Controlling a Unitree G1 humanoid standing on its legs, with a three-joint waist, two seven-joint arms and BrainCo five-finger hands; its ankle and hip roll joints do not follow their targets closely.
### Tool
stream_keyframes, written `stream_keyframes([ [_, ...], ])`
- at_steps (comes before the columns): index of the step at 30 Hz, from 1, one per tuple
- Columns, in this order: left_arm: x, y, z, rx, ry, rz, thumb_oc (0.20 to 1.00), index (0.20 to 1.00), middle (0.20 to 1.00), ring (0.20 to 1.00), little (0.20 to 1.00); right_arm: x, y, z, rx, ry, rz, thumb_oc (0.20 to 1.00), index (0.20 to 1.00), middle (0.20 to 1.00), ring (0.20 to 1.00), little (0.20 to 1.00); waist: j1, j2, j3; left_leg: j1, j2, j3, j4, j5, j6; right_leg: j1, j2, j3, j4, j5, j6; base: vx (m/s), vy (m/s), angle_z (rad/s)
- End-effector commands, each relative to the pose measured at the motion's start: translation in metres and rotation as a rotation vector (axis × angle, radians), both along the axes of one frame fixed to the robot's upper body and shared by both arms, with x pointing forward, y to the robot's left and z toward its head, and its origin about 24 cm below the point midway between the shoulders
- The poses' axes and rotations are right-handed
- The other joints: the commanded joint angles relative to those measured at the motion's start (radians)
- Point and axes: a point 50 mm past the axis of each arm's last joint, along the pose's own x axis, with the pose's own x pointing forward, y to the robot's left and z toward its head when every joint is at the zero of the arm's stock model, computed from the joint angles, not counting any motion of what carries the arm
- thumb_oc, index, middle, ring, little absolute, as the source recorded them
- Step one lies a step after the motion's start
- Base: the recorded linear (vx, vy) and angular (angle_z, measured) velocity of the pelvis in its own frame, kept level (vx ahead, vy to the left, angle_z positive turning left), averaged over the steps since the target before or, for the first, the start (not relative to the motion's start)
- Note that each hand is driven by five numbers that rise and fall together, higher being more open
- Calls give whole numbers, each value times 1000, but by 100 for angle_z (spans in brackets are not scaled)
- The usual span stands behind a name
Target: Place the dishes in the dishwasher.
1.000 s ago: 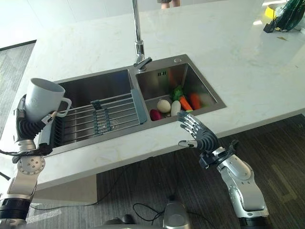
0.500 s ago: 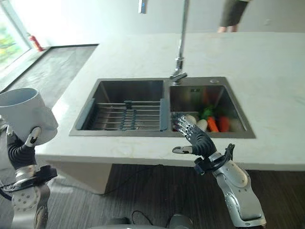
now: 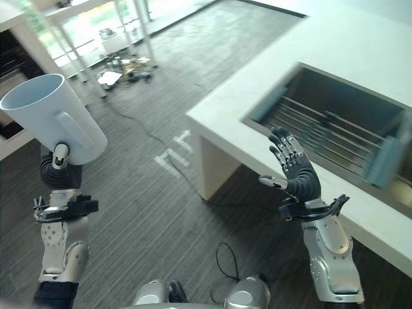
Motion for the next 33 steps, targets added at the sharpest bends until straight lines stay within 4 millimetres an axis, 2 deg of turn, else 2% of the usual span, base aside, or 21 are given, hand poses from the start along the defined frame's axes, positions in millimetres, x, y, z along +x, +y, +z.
stream_keyframes([
  [1,-16,6,33,52,-153,-38,200,200,200,200,200,-3,2,20,7,-139,-15,1000,1000,1000,1000,1000,14,-20,-54,12,67,-84,-135,59,-76,48,17,-4,-46,-68,121,91,439,66],
  [2,-16,5,34,54,-152,-41,200,200,200,200,200,-4,2,19,15,-135,-21,1000,1000,1000,1000,1000,18,-22,-55,6,45,-107,-135,47,-65,51,19,6,-46,-54,122,133,500,54],
  [3,-16,4,34,55,-149,-47,200,200,200,200,200,-4,3,19,34,-131,-28,1000,1000,1000,1000,1000,17,-20,-56,-5,14,-165,-135,29,-46,43,46,51,-46,-43,116,149,415,52],
  [4,-15,2,33,58,-148,-55,200,200,200,200,200,-5,3,18,47,-124,-36,1000,1000,1000,1000,1000,3,-17,-58,-18,-5,-216,-135,21,-31,30,96,123,-46,-62,109,190,374,53],
  [7,-8,-5,32,71,-143,-137,200,200,200,200,200,-9,-8,14,49,-92,-85,1000,1000,1000,1000,1000,-50,-21,-72,-49,-45,-317,-135,33,2,-8,263,327,-46,-187,82,200,150,121],
  [10,-11,-10,31,94,-144,-144,200,200,200,200,200,-15,-19,11,77,-77,-65,1000,1000,1000,1000,1000,-56,-52,-78,-54,-58,-338,-135,32,2,-44,301,405,-46,-221,81,204,-41,211],
  [11,-13,-11,31,97,-143,-141,200,200,200,200,200,-15,-17,12,87,-85,-49,1000,1000,1000,1000,1000,-52,-57,-77,-51,-55,-330,-135,30,0,-57,300,406,-46,-215,86,152,-187,138],
  [12,-14,-10,31,109,-143,-126,200,200,200,200,200,-15,-11,12,84,-98,-19,1000,1000,1000,1000,1000,-48,-62,-73,-48,-51,-319,-135,24,1,-66,290,391,-46,-180,92,53,-232,120],
  [13,-15,-8,32,111,-145,-117,200,200,200,200,200,-12,-8,15,76,-114,-2,1000,1000,1000,1000,1000,-35,-60,-69,-45,-38,-300,-135,32,1,-58,291,369,-46,-198,89,10,-254,53],
  [17,-16,-7,35,85,-172,-111,200,200,200,200,200,0,1,26,77,-153,15,1000,1000,1000,1000,1000,6,-55,-66,-36,-33,-308,-135,45,-12,-33,295,338,-46,-229,64,19,-227,-5],
  [21,-21,0,29,60,-142,-85,200,200,200,200,200,1,5,24,72,-136,25,1000,1000,1000,1000,1000,17,-40,-76,-19,-25,-316,-135,44,-28,-10,298,324,-46,-253,48,72,-127,-4],
  [26,-25,3,25,69,-119,-65,200,200,200,200,200,-1,5,22,72,-115,41,1000,1000,1000,1000,1000,11,-18,-84,-12,-9,-325,-135,46,-48,4,301,307,-46,-272,34,41,-87,3],
  [27,-9,-20,24,95,-128,-96,200,200,200,200,200,6,18,7,103,-62,82,1000,1000,1000,1000,1000,-59,-19,-77,-1,-111,-330,-135,7,20,-46,387,386,-46,-238,24,11,-56,6],
  [33,-14,-12,23,72,-136,-80,200,200,200,200,200,-3,11,7,76,-78,45,1000,1000,1000,1000,1000,-66,-23,-78,8,-94,-300,-135,5,17,-35,395,368,-46,-262,11,30,-120,6],
])
